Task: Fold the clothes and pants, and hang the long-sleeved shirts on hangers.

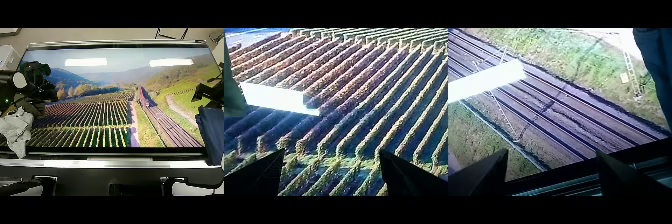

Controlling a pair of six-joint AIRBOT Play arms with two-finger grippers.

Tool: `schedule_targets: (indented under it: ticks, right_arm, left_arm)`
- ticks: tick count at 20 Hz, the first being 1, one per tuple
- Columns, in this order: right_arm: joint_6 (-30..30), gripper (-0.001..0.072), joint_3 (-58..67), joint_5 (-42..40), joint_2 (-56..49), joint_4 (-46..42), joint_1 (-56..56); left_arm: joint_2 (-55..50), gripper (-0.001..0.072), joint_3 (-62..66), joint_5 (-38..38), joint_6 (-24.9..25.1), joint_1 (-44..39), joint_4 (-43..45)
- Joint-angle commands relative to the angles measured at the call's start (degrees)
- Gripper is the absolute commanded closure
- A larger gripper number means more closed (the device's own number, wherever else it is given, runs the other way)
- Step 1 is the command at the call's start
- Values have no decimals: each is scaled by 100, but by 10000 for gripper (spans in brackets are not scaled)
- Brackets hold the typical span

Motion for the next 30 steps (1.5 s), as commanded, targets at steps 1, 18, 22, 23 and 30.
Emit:
schedule_targets:
  ticks: [1,18,22,23,30]
  right_arm:
    - [-4,77,-2,2,-4,0,4]
    - [105,78,-2,-1775,-7,654,4]
    - [234,78,-2,-3084,-7,1008,4]
    - [199,77,-2,-3110,-28,1202,4]
    - [-763,76,-9,-1248,-662,1467,4]
  left_arm:
    - [-2,50,-2,2,2,-2,0]
    - [-96,50,-4,846,-111,-4,-35]
    - [-155,40,15,1716,-7,7,-129]
    - [-173,33,114,1722,17,96,188]
    - [-350,-13,481,-1449,-234,3700,481]
